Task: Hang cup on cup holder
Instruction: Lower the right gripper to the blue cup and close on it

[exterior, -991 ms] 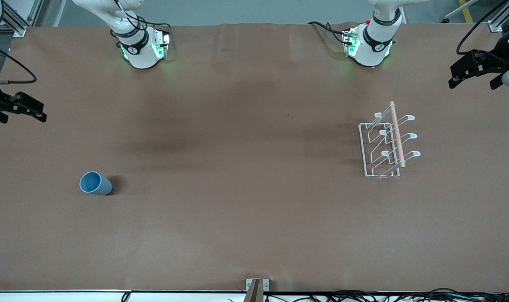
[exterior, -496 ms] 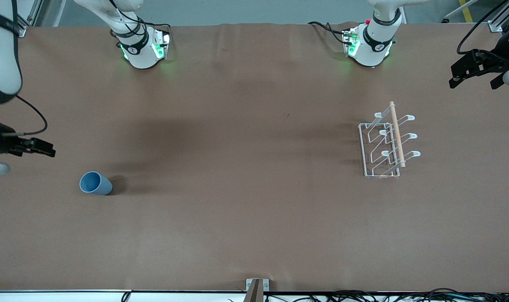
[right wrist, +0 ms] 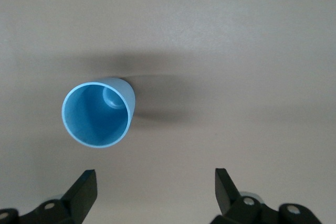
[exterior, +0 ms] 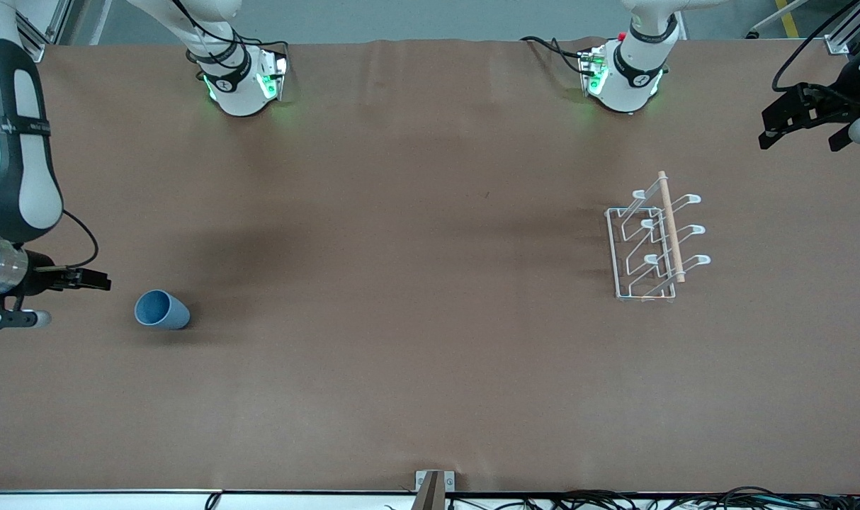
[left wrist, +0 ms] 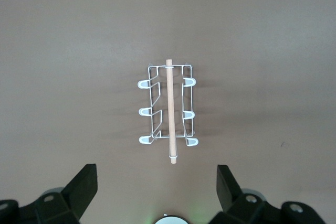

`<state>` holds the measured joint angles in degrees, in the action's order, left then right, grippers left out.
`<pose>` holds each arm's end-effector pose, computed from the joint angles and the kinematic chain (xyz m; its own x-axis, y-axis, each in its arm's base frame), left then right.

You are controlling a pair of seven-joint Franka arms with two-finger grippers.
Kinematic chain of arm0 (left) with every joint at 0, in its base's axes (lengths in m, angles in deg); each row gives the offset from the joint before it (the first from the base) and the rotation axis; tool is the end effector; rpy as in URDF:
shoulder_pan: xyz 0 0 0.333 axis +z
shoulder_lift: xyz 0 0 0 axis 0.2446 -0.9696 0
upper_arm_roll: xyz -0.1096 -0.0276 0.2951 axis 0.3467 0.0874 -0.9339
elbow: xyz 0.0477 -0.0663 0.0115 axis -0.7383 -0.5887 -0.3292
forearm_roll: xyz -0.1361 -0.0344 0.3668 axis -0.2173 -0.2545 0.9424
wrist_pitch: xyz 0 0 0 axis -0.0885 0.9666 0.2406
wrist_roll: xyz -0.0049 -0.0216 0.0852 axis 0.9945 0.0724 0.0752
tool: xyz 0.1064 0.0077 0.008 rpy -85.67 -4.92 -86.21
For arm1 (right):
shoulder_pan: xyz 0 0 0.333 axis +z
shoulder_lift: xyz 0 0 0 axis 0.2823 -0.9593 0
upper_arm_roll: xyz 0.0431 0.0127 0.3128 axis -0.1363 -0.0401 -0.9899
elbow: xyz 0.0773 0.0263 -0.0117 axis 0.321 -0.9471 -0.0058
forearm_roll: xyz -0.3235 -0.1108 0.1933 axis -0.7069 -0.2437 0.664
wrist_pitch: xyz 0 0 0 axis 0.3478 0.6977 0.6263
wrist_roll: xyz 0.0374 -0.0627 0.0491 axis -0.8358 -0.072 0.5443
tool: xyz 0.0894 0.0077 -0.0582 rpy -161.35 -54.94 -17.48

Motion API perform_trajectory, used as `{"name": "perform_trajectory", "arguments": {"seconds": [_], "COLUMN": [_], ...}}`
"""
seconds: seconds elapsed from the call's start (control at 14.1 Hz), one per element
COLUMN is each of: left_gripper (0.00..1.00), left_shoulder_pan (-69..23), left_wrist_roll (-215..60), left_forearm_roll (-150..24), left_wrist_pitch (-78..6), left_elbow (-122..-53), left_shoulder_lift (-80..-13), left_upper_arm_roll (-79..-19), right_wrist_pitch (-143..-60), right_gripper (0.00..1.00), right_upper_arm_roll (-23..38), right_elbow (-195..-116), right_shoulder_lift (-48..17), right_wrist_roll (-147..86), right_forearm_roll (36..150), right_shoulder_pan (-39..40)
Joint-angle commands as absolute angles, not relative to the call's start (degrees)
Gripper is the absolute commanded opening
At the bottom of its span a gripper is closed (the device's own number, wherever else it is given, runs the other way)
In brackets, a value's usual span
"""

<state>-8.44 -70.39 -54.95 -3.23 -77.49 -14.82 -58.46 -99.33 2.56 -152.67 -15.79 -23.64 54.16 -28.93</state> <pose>0.5085 -0.0315 0.6743 0.9980 -0.0626 0.0042 -0.0626 -0.9980 -0.0055 0.6360 -0.1461 0.3509 0.9927 0.0047 -0.1206 0.0061 -0.9999 0.0111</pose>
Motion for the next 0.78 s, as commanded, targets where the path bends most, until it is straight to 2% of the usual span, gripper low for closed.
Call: {"name": "perform_trajectory", "arguments": {"seconds": [0.0,0.35,0.57,0.71], "left_gripper": [1.0,1.0,1.0,1.0], "left_shoulder_pan": [-8.2,-8.2,-8.2,-8.2], "left_wrist_roll": [-69.3,-69.3,-69.3,-69.3], "left_forearm_roll": [-54.8,-55.1,-55.1,-55.1], "left_wrist_pitch": [-2.2,-2.2,-2.3,-2.2], "left_elbow": [-76.1,-76.0,-76.1,-76.1], "left_shoulder_lift": [-15.4,-15.4,-15.5,-15.5], "left_upper_arm_roll": [-58.4,-58.9,-59.1,-59.0], "right_wrist_pitch": [-105.1,-110.0,-110.9,-111.4], "right_gripper": [0.98,0.93,0.91,0.82], "right_upper_arm_roll": [1.8,1.5,1.5,1.6], "right_elbow": [-156.2,-156.0,-156.1,-156.1], "right_shoulder_lift": [-17.1,-21.1,-23.6,-24.6], "right_wrist_roll": [-23.5,-23.7,-23.3,-23.3], "right_forearm_roll": [55.0,55.4,61.5,61.6], "right_shoulder_pan": [-28.9,-27.9,-28.2,-27.7]}}
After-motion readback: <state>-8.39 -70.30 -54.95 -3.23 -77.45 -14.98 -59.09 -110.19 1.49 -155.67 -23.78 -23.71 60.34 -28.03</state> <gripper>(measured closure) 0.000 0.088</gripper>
